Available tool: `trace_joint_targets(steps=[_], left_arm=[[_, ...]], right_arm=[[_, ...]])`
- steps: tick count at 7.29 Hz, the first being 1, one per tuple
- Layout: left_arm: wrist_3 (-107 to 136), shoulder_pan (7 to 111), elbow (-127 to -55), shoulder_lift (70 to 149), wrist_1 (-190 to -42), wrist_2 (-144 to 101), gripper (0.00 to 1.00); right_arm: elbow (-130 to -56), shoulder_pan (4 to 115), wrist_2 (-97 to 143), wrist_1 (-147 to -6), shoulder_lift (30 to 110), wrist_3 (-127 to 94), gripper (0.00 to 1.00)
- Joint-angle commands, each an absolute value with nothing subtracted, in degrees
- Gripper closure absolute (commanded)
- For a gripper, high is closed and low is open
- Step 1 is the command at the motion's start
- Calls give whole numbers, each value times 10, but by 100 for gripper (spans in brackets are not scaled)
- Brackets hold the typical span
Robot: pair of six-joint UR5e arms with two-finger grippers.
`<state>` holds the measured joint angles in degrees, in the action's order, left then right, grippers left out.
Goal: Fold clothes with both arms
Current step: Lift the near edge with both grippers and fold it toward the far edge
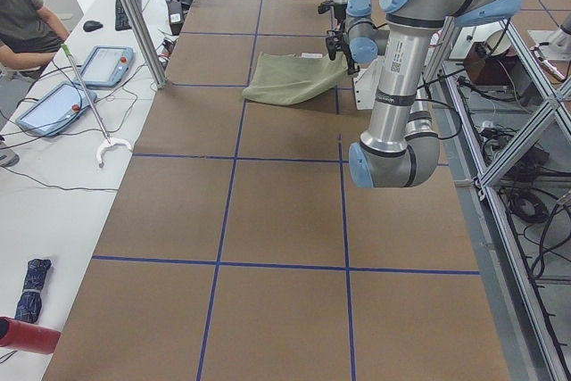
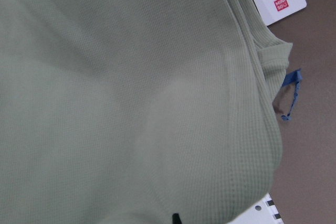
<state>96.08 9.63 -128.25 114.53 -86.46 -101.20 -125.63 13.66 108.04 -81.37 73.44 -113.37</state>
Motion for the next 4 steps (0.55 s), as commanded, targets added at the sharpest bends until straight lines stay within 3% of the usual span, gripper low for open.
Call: trace_joint_targets(steps=[1, 4], left_arm=[[945, 111, -1266, 1169, -884, -1008, 100], [929, 216, -1157, 1204, -955, -1012, 100]], right_arm=[[-1235, 187, 1075, -812, 716, -1132, 100], [-1151, 274, 1078, -810, 671, -1097, 100]])
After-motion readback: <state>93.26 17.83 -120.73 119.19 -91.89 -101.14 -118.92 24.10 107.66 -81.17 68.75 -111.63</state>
